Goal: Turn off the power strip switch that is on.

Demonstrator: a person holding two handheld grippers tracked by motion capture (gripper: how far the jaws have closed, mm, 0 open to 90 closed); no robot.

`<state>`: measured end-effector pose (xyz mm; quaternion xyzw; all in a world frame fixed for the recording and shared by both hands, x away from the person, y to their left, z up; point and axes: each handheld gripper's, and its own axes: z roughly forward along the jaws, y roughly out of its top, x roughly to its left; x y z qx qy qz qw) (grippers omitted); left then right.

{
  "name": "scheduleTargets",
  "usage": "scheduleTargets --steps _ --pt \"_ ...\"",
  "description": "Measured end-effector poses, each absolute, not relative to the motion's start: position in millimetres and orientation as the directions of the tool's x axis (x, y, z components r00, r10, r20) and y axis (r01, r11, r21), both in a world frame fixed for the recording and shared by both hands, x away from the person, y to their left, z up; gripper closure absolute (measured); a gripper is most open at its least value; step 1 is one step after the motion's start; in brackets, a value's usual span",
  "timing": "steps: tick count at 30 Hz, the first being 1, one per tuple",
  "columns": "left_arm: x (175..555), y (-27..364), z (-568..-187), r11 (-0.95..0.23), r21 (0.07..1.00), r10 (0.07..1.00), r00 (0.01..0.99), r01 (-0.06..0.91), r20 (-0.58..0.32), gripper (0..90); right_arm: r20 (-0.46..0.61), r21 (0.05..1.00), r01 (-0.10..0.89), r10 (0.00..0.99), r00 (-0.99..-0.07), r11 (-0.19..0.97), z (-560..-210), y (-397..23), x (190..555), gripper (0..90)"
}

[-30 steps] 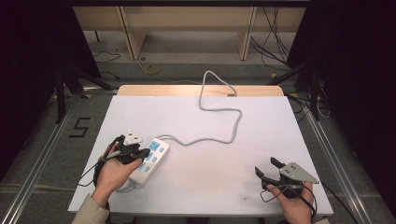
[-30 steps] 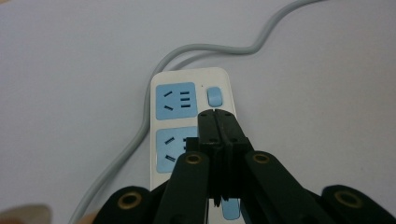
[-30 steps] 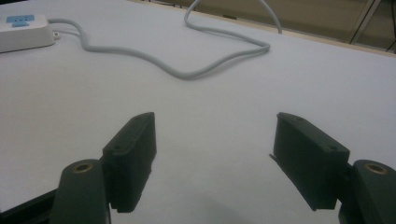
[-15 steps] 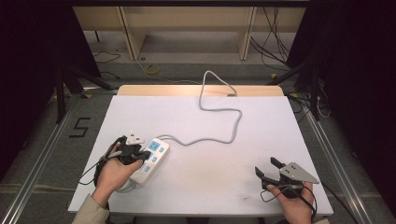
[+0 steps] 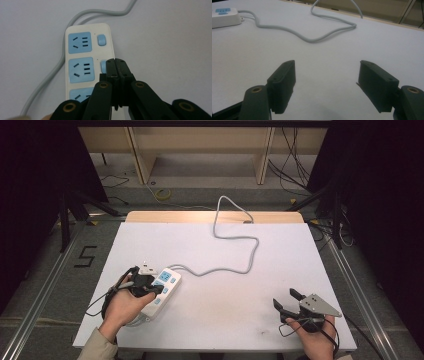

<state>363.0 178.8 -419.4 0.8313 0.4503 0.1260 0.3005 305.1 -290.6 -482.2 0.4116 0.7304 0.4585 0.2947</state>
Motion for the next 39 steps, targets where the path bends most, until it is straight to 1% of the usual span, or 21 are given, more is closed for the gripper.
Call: scheduleTargets --steps 5,14,23,30,39 --pt "364 178 -419 -0.424 0.597 0.83 0.555 0.681 -0.044 89.4 -0.053 0.911 0.333 0.871 -0.488 0.242 -482 -291 305 30.9" --pt "363 176 -419 -0.457 0.585 0.819 0.574 0.671 -0.019 89.4 -0.054 0.911 0.333 0.871 -0.489 0.243 -482 -290 305 31.0" --pt "363 172 -420 -0.468 0.562 0.813 0.582 0.682 -0.029 89.4 -0.057 0.91 0.332 0.869 -0.491 0.247 -482 -290 305 31.0" --pt "364 171 -426 -0.499 0.513 0.811 0.585 0.698 -0.008 89.4 -0.057 0.91 0.332 0.868 -0.493 0.248 -483 -290 305 31.1" --pt "367 172 -433 -0.51 0.465 0.822 0.57 0.724 0.014 89.2 -0.06 0.91 0.331 0.869 -0.492 0.25 -483 -290 305 31.1"
